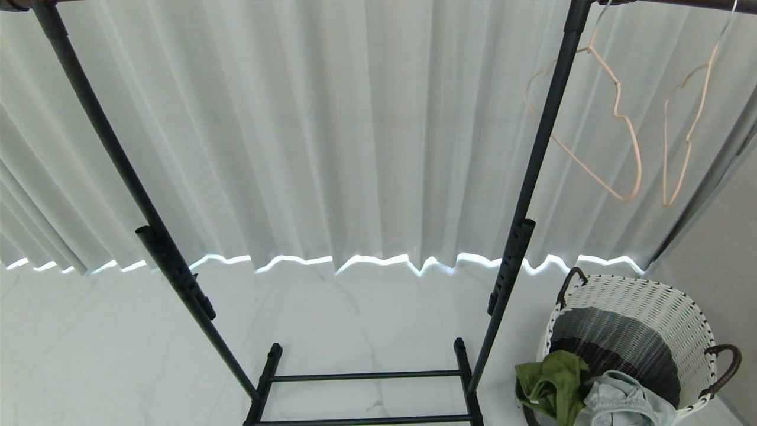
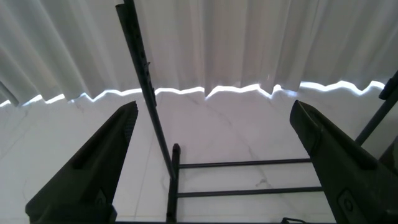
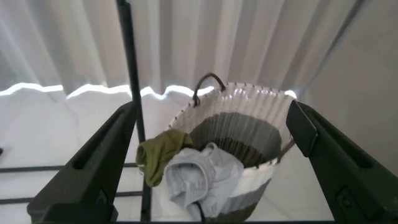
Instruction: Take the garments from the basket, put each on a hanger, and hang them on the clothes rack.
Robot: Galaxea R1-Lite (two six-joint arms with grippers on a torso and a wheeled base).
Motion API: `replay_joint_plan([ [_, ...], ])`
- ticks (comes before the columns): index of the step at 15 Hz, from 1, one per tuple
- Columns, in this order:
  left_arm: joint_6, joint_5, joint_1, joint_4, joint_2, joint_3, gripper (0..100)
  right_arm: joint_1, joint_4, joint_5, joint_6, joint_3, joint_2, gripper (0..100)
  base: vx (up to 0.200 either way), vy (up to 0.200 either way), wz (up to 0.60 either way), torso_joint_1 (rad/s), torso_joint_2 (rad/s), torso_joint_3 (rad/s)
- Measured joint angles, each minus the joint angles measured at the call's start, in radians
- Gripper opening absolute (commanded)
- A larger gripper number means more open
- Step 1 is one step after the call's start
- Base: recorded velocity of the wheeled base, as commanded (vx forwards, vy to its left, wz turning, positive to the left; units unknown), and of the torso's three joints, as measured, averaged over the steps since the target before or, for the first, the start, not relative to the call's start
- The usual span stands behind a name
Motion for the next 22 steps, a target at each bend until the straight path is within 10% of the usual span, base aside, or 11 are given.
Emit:
replay_joint_plan([
  [6,0.003,0.0,0.0,0.0,0.0,0.0,100,0.031,-0.004,-0.001,-0.18,-0.175,0.458,100,0.0,0.0,0.0,0.0,0.0,0.0],
  [14,0.001,0.0,0.0,-0.001,0.0,0.0,100,0.029,-0.021,-0.061,-0.609,-0.153,1.011,100,0.0,0.0,0.0,0.0,0.0,0.0],
  [22,0.0,0.0,0.0,0.0,0.0,0.0,100,-0.006,-0.395,-0.063,-0.712,-0.046,1.491,100,0.0,0.0,0.0,0.0,0.0,0.0],
])
